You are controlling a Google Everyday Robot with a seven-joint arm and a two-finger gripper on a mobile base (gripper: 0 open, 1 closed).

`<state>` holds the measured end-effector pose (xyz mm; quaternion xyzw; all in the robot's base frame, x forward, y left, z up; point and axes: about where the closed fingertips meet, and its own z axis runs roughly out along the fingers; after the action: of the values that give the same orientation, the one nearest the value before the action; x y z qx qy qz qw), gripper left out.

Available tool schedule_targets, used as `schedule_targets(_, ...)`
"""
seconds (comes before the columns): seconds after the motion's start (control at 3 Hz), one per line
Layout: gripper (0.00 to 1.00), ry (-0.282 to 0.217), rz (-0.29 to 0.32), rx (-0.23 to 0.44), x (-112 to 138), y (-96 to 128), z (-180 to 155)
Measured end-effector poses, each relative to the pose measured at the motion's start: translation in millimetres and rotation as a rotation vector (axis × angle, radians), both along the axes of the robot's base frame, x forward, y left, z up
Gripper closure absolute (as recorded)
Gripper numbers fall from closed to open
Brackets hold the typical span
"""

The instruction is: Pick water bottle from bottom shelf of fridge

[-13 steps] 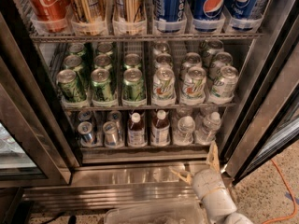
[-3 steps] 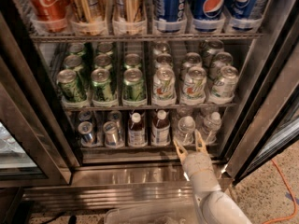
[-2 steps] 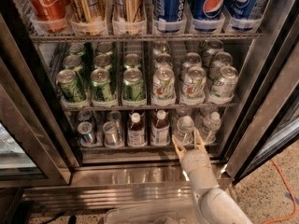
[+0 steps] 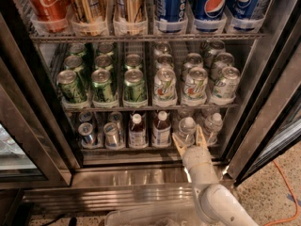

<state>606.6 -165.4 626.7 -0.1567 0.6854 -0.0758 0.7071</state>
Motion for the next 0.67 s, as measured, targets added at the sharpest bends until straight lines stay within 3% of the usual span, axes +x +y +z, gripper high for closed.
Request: schedule_targets(0.67,0.28,-0.006,-0.006,0.000,27.3,2.1,-1.3)
